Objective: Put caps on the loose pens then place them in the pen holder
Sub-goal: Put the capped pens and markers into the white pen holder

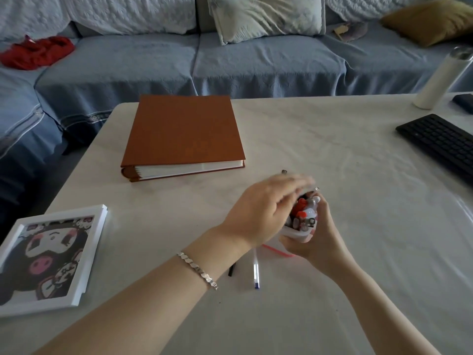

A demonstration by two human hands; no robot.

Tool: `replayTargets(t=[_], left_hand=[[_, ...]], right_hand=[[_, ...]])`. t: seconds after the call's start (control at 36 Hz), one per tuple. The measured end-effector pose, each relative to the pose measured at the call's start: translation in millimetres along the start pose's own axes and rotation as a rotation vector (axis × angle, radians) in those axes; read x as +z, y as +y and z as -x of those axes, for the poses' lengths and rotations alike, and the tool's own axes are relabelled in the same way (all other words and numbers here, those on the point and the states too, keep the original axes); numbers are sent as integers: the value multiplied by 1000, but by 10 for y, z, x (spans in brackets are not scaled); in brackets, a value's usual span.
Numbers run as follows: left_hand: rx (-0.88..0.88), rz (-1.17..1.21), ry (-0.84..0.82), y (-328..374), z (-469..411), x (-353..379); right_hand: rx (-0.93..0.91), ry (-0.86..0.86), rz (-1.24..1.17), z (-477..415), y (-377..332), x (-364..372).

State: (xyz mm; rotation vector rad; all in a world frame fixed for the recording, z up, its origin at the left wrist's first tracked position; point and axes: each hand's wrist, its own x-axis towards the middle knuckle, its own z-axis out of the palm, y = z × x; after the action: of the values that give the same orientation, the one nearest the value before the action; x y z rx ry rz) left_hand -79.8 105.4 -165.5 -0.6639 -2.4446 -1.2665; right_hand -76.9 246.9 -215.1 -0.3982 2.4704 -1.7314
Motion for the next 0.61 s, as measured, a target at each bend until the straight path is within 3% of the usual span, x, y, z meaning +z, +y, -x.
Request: replayTargets(t=[0.11, 0.19, 0.25, 0.31, 0.36, 0.44, 0.5, 0.61], left_hand=[[-2, -219, -130, -185, 90, 101], [-38, -122, -97, -179, 130, 54], [-90, -5, 34, -199, 198, -3], [-194, 11, 270, -270, 303, -39], [-456, -27, 363, -340, 408, -35], [-891, -178, 63, -400, 546, 70], [-953, -284, -123, -423, 623, 159], [-946, -405, -241, -408, 641, 290]], right_hand=[[8, -43, -27, -5, -45, 38], [-22, -54, 26, 1, -32, 19], [8, -19, -37, 19, 32, -9], [41, -7, -36, 38, 88, -28], [56, -20, -51, 46, 80, -33], [66, -33, -91, 50, 39, -29], [64, -43, -97, 57, 39, -22], [74, -17, -72, 38, 104, -21]])
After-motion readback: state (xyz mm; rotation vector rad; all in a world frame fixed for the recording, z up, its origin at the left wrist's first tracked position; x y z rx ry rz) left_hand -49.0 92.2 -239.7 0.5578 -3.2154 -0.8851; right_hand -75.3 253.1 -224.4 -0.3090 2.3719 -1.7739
